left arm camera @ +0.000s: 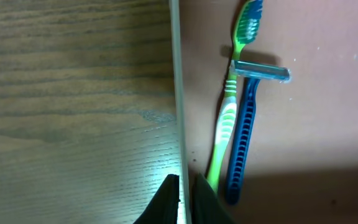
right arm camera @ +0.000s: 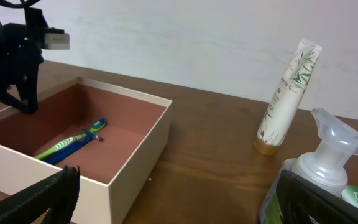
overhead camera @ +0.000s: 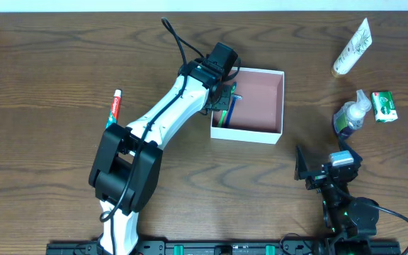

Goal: Pack container
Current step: 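Open the left gripper to release the razor in the box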

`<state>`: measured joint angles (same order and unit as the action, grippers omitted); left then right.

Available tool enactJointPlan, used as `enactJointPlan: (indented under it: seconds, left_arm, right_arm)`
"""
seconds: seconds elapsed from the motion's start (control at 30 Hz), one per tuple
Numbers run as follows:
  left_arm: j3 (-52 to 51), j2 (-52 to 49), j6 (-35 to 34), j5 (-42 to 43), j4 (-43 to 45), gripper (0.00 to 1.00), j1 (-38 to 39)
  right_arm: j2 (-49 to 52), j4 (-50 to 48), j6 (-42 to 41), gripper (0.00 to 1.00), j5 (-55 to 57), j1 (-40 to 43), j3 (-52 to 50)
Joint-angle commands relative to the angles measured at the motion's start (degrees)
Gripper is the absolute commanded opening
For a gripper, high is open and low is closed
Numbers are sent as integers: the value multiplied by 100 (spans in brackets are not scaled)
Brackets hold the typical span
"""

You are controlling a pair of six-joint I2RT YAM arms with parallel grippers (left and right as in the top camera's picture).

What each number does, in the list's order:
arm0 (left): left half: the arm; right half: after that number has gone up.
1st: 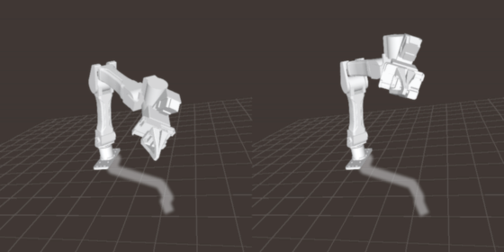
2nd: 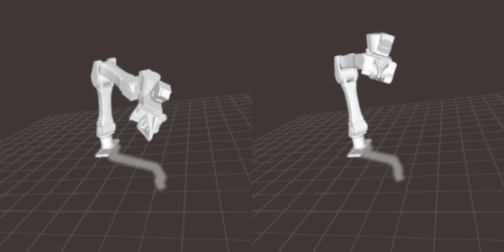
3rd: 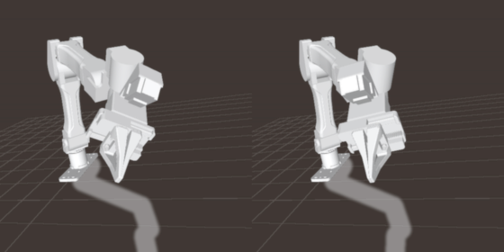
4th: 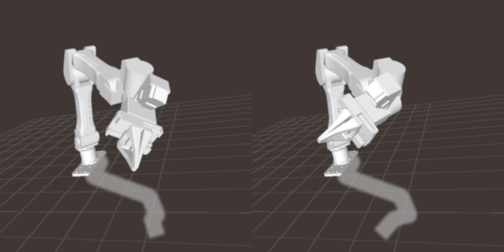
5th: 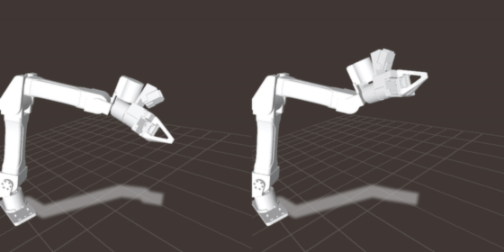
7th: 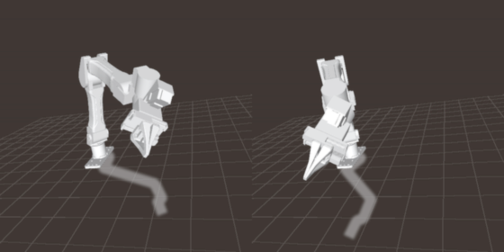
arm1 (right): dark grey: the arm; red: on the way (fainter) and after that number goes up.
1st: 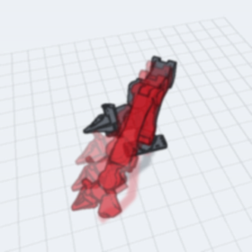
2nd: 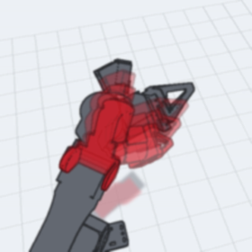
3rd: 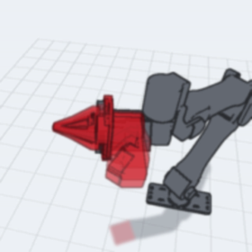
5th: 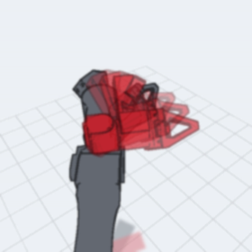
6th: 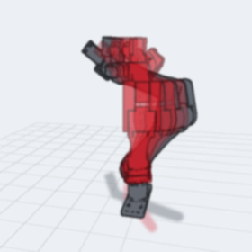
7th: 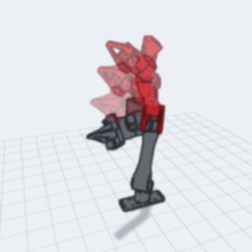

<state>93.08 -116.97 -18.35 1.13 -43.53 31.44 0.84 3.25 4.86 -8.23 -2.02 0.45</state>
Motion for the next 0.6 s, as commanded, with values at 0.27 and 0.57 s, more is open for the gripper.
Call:
enactJointPlan:
  seconds: [0.27, 0.57]
  left_arm:
    - [-59, -63, -754, -26, -37, 6, -15]
    - [-61, -63, -1355, -28, -37, 6, -15]
  right_arm:
    - [-9, 22, 35, 99, -59, -42, -13]
    - [-9, 22, 35, 99, -59, -42, -13]
